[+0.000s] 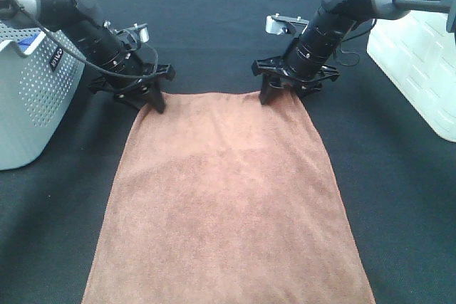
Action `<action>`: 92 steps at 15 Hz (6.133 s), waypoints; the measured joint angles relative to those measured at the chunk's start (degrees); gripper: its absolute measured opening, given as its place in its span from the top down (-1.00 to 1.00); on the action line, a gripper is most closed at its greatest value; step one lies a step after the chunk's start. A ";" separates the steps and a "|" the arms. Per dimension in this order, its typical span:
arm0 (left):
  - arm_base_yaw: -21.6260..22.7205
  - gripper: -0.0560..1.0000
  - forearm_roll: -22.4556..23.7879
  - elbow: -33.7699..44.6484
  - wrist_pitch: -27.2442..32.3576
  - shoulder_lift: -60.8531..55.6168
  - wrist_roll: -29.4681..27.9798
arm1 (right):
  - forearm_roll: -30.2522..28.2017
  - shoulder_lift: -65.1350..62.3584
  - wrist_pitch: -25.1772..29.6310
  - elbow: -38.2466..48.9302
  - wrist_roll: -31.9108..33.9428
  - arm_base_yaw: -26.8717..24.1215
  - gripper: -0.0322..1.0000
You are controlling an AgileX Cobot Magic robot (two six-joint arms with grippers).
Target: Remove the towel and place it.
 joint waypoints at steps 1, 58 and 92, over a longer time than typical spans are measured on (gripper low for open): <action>0.00 0.65 1.09 0.00 -0.06 -0.06 0.00 | -1.03 0.00 -0.11 0.00 0.00 0.00 -0.09; 0.23 0.89 12.49 -17.93 -28.48 9.34 1.15 | -14.67 11.97 -35.41 -19.19 3.32 -0.34 0.01; 0.40 -0.43 19.94 -17.93 -28.19 8.48 -3.21 | -11.97 15.53 -39.25 -19.19 3.32 -2.69 -0.23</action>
